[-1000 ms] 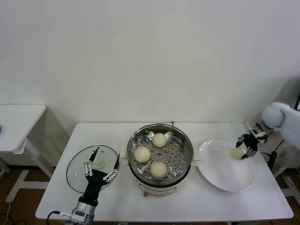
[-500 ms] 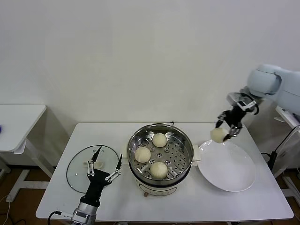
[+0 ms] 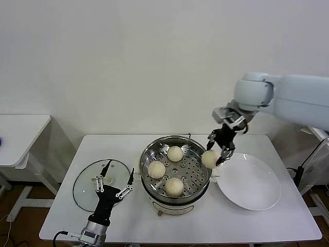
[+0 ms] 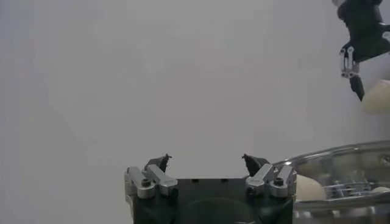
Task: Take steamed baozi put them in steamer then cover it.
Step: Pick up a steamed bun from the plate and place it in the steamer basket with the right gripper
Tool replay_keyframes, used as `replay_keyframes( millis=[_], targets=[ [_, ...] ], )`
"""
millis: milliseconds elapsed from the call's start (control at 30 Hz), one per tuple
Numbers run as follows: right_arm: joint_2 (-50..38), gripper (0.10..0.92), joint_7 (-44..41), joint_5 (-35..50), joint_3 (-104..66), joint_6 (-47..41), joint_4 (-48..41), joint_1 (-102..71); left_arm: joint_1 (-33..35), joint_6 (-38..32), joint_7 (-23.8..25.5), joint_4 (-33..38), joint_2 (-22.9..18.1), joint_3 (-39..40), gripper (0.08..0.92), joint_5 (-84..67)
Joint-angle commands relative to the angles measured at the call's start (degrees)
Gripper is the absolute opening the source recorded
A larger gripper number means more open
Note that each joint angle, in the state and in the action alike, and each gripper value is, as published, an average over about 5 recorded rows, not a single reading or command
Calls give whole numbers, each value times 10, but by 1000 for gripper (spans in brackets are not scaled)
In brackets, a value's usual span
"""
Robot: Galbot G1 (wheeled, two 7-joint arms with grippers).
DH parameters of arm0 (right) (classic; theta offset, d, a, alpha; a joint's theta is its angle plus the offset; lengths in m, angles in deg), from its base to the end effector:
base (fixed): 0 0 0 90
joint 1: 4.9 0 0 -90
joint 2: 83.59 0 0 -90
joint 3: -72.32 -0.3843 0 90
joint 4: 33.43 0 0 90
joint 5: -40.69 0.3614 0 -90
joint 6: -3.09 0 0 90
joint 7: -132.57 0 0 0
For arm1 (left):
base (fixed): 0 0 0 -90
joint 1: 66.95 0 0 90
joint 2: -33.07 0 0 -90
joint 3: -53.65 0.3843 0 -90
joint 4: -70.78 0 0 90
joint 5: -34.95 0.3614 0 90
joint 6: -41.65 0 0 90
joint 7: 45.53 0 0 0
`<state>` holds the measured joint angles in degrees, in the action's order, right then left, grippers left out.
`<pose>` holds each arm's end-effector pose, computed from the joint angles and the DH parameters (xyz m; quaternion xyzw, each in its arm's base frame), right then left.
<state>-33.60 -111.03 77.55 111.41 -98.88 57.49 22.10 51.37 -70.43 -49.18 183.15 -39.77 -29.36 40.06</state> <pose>0.5224 -0.0285 0.0105 0.6276 -0.4402 0.5464 0.3374 0.1745 0.0339 -0.3755 0.1168 0.9760 0.1223 0.1375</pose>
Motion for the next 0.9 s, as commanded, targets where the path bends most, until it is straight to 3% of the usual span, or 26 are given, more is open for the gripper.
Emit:
replay_keyframes(
  millis=[33, 367, 900],
  targets=[
    [54, 628, 52, 13, 3, -25, -12, -71, 0, 1, -1, -2, 0, -1, 823, 0],
    [85, 628, 70, -1, -22, -25, -70, -126, 1, 0, -3, -5, 3, -5, 823, -1],
    [100, 658, 85, -11, -21, -28, -88, -142, 1, -3, -4, -11, 6, -4, 823, -1]
  ],
)
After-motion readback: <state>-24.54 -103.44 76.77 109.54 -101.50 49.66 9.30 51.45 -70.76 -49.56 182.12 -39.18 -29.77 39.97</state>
